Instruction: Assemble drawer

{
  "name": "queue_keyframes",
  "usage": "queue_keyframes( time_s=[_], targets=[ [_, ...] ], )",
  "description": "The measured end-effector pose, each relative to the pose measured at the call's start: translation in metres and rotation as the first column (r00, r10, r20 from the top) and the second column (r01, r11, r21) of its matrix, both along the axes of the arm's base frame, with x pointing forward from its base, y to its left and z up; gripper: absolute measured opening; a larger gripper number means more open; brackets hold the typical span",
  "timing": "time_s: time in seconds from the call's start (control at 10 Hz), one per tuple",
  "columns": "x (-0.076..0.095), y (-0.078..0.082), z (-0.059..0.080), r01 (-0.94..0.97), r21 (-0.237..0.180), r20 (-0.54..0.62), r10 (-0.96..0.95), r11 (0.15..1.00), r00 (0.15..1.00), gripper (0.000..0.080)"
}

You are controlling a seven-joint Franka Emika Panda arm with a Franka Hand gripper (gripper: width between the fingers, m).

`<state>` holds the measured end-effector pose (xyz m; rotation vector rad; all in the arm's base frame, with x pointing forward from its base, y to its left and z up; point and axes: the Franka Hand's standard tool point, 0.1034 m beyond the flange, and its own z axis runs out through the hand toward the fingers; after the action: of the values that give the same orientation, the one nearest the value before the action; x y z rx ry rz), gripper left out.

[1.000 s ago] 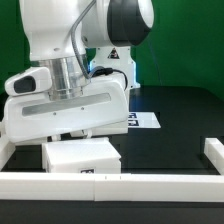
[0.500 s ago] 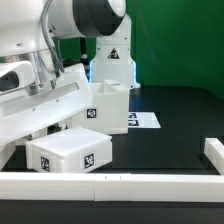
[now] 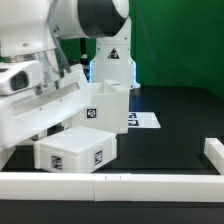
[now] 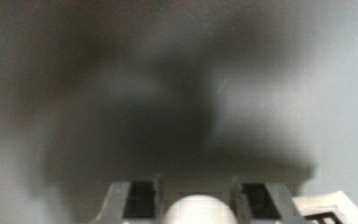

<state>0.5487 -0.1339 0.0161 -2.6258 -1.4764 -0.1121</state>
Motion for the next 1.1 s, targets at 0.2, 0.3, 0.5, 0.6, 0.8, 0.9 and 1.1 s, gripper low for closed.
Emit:
queue_keyframes(
  time_s=[0.2, 0.3, 0.5, 0.6, 0.8, 0.9, 1.1],
  targets=[
    [-0.004, 0.003, -0.003, -0.094, -0.001, 0.010, 0.094, 0.996, 0.996, 0.0172],
    [-0.005, 0.001, -0.004, -0.095, -0.003, 0.008, 0.095, 0.995, 0.995, 0.0172],
    [-0.006, 0.002, -0.005, -0.096, -0.002, 0.006, 0.096, 0.995, 0.995, 0.0172],
    [-0.005, -0.003, -0.006, -0.145, -0.005, 0.010, 0.145, 0.989, 0.989, 0.0172],
    [0.007, -0.025, -0.008, -0.329, -0.013, 0.025, 0.330, 0.944, 0.944, 0.0172],
    [0.011, -0.024, -0.007, -0.442, -0.024, 0.043, 0.443, 0.897, 0.896, 0.0172],
    [0.009, -0.021, -0.007, -0.485, -0.027, 0.057, 0.485, 0.874, 0.873, 0.0172]
  ],
)
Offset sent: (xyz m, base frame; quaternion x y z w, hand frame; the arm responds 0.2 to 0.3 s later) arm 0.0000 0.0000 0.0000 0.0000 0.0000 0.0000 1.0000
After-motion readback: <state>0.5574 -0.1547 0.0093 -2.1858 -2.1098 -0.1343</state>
